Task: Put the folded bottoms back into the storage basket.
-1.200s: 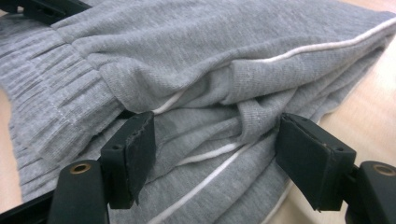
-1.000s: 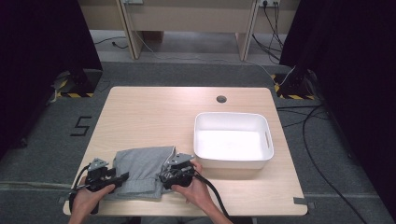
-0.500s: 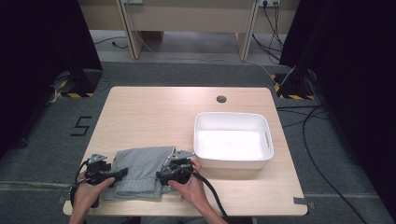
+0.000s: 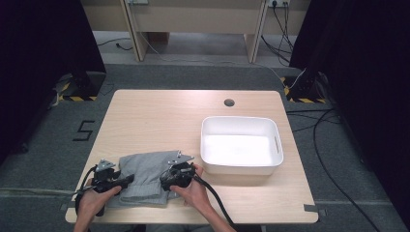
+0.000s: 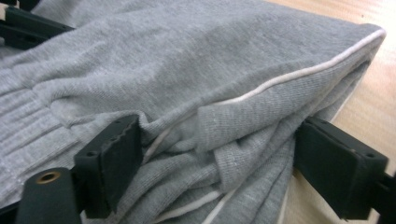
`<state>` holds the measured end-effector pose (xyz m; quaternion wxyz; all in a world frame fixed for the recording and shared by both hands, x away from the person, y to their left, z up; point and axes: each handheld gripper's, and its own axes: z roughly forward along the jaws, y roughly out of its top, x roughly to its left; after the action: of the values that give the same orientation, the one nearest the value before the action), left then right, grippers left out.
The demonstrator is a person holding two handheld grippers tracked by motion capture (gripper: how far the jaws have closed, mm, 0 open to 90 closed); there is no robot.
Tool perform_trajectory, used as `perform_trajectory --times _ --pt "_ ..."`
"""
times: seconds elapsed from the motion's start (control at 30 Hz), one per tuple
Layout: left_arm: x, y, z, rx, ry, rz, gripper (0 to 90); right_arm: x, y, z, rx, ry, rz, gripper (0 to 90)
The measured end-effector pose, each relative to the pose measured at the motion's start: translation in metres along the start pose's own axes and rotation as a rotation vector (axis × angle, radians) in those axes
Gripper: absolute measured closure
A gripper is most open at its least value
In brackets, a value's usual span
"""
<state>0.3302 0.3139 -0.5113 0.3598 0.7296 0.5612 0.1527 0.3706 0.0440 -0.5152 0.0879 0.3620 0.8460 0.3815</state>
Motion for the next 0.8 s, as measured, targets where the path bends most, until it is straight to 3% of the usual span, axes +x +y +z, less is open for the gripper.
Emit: perform_trajectory --times 0.13,0.23,0.4,0.8 --pt "-0.001 -0.002 0.001 -0.016 -0.044 -0.02 63.8 0.001 0.002 0.002 -0.007 0.007 -0.045 34.5" --pt "0.0 -0.003 0.001 -0.02 -0.06 -0.027 66.9 0.001 0.002 0.003 -0.021 0.032 -0.056 43.8" --pt "-0.002 -0.003 0.001 -0.021 -0.053 -0.011 69.5 0.001 0.001 0.005 -0.05 0.059 -0.035 56.4" --pt "-0.007 0.002 -0.009 -0.061 -0.047 0.021 73.4 0.002 0.004 -0.004 -0.104 0.054 -0.097 67.5"
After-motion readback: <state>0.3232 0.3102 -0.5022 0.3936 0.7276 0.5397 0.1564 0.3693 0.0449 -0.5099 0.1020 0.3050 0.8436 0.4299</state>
